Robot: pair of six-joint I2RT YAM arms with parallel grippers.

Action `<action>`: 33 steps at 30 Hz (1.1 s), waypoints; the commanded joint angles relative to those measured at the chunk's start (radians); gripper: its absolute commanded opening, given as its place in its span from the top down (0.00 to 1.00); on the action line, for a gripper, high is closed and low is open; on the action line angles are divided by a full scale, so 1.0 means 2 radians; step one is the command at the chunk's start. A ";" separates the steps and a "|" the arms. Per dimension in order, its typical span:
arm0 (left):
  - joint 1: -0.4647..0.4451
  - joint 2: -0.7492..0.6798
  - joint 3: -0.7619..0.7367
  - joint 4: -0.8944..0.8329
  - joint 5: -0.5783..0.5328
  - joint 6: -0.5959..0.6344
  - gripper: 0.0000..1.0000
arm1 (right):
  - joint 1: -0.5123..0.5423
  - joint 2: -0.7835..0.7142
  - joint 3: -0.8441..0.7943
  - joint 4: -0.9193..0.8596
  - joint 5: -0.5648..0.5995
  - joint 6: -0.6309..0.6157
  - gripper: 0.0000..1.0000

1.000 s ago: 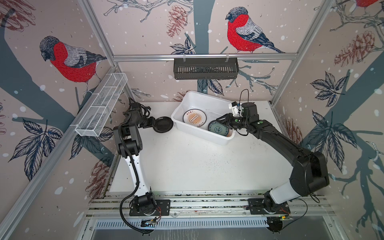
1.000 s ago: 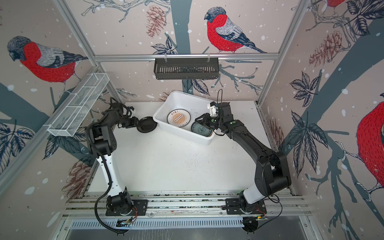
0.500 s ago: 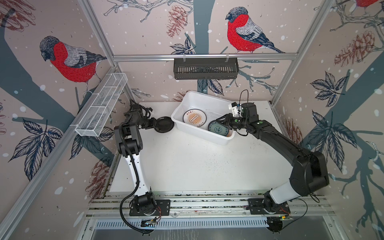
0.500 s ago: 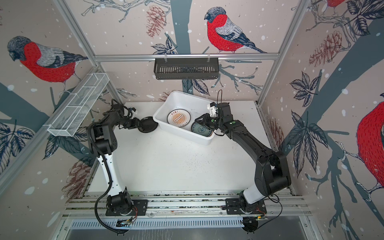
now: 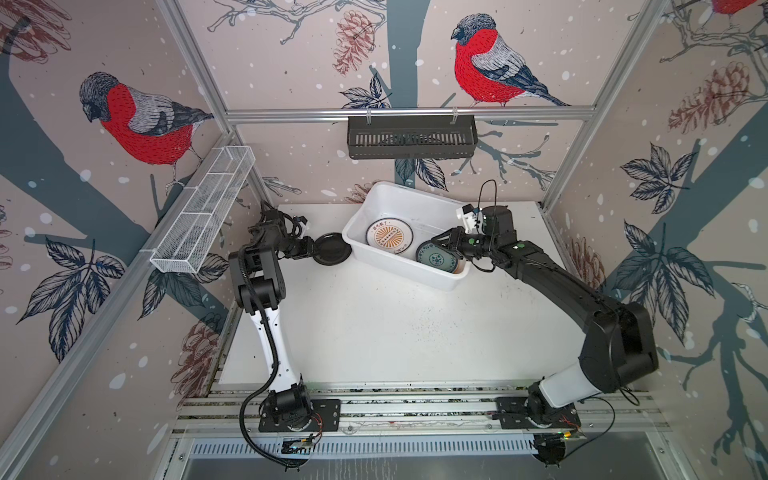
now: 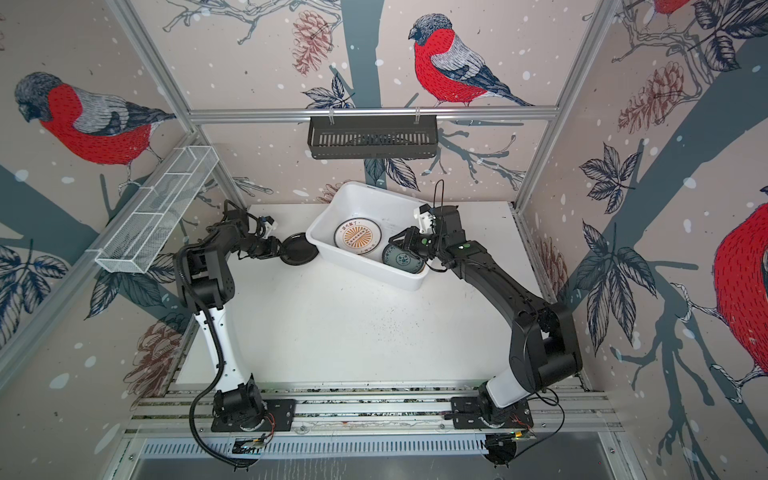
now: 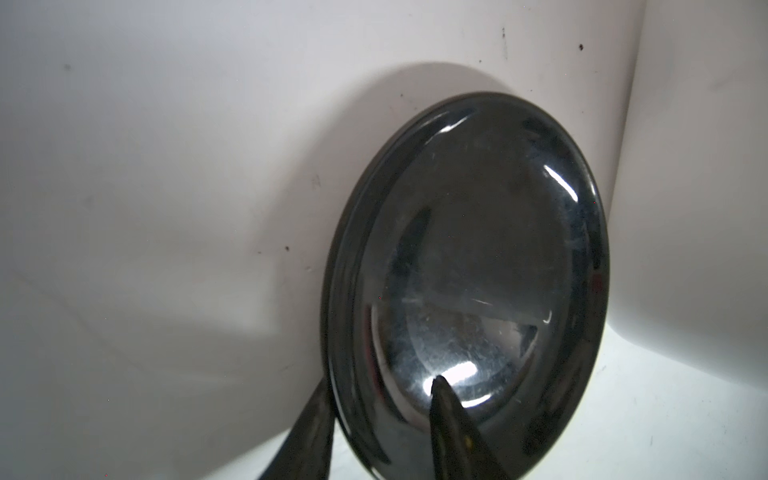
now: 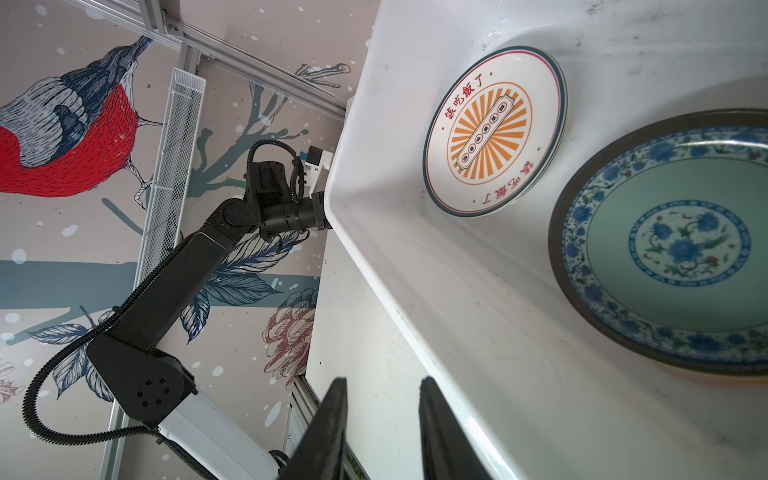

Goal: Place the plates into the plastic bin on the countertop

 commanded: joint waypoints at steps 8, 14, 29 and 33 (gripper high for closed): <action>0.003 -0.013 -0.035 0.004 0.042 -0.053 0.63 | 0.005 0.004 -0.002 0.025 -0.002 0.008 0.69; 0.005 -0.024 -0.067 0.040 0.041 -0.106 0.63 | 0.005 0.008 0.004 0.021 -0.002 0.009 0.69; 0.007 -0.038 -0.131 0.111 0.057 -0.171 0.70 | 0.009 0.010 0.017 0.004 0.002 0.011 0.70; 0.008 -0.037 -0.137 0.121 0.065 -0.179 0.72 | 0.010 0.010 0.019 -0.002 0.005 0.011 0.70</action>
